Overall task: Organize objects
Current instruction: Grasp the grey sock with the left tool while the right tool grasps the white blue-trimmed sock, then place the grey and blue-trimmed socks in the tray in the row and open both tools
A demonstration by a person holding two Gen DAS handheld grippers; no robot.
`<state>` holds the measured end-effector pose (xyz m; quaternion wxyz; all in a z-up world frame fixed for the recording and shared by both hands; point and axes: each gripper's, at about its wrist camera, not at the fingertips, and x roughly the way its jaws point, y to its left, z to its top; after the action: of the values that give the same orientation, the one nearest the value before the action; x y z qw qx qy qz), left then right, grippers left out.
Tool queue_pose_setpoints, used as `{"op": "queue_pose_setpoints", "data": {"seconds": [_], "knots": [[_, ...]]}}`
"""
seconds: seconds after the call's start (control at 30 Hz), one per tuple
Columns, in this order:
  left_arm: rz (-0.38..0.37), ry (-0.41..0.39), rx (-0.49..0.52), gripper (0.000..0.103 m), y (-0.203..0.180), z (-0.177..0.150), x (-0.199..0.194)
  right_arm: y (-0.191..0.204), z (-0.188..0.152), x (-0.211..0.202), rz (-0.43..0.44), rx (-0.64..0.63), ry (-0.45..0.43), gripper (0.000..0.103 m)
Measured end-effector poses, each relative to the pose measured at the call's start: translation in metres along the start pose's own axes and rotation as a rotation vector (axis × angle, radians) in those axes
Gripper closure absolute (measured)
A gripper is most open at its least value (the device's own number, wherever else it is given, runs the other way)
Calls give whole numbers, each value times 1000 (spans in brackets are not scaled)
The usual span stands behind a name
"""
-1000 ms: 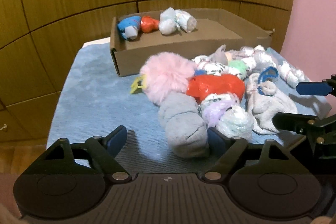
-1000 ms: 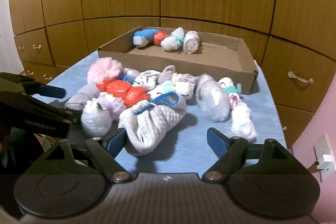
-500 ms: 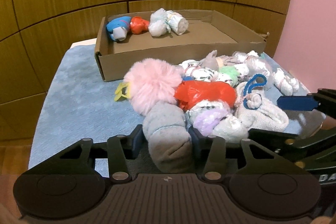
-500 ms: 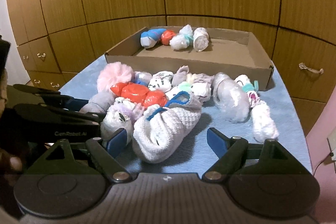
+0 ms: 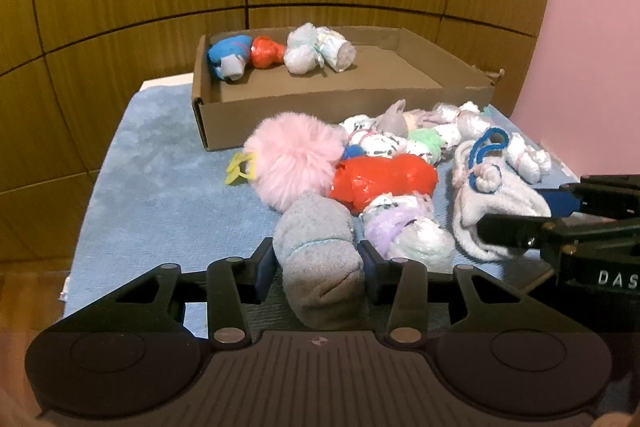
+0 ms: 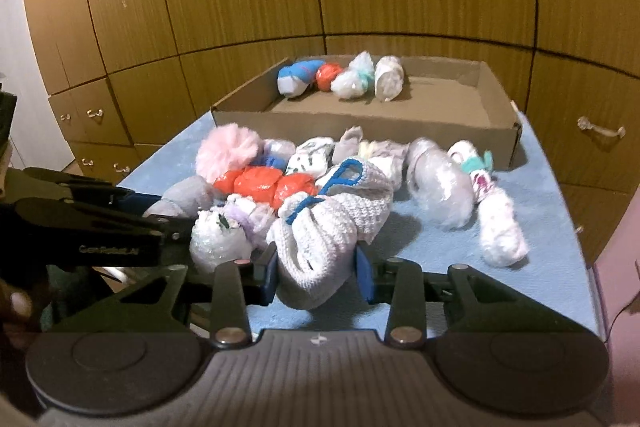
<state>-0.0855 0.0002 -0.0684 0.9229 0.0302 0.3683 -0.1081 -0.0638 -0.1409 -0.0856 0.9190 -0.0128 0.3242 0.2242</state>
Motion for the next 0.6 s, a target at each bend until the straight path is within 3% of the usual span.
{"op": "queue_pose_setpoints", "data": {"seconds": [0.37, 0.6], "knots": [[-4, -78, -12, 53, -1, 19, -33, -9, 21, -22, -23, -82, -62, 68], [-25, -133, 1, 53, -3, 60, -39, -29, 56, -36, -47, -132, -119, 68]]}}
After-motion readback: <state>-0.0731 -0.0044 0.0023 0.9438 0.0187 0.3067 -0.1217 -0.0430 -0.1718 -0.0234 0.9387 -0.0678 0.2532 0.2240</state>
